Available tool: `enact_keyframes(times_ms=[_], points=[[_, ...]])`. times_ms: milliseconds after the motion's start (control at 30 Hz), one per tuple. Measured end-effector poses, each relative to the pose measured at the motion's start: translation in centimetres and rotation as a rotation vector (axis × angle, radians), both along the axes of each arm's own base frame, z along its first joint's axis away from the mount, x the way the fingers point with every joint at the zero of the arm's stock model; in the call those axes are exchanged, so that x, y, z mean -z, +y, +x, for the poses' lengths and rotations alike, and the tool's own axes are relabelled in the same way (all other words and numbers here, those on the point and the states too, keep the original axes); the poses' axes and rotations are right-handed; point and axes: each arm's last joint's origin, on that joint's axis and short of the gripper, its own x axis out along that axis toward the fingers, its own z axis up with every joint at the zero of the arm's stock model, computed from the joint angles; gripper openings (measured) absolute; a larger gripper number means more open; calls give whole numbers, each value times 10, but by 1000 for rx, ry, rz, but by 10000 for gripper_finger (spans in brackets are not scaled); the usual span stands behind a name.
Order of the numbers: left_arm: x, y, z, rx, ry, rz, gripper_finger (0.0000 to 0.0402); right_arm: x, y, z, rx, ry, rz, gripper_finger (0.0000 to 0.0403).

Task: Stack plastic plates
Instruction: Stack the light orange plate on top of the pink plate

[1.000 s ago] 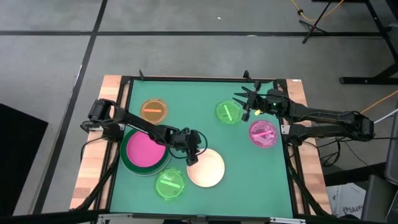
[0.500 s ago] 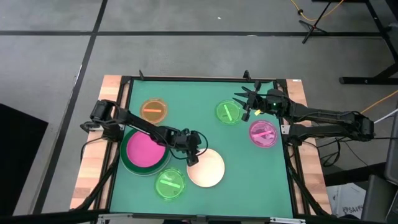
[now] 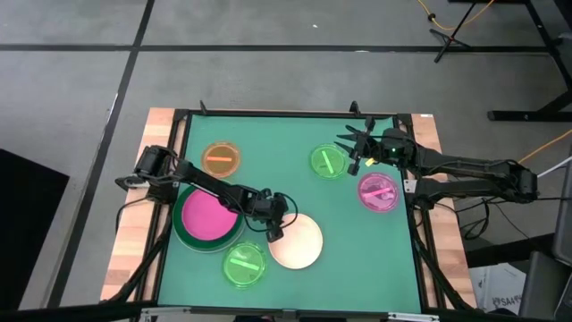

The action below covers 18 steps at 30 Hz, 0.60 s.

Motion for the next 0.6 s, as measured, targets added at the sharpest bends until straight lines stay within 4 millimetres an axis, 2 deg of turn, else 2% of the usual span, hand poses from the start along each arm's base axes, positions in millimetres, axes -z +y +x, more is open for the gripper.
enact_keyframes(times_ms=[167,600], points=[[1,0,0,0,7,1,91,0,0,0,0,1,0,83],[1,0,0,0,1,1,24,1,0,0,0,3,1,83]])
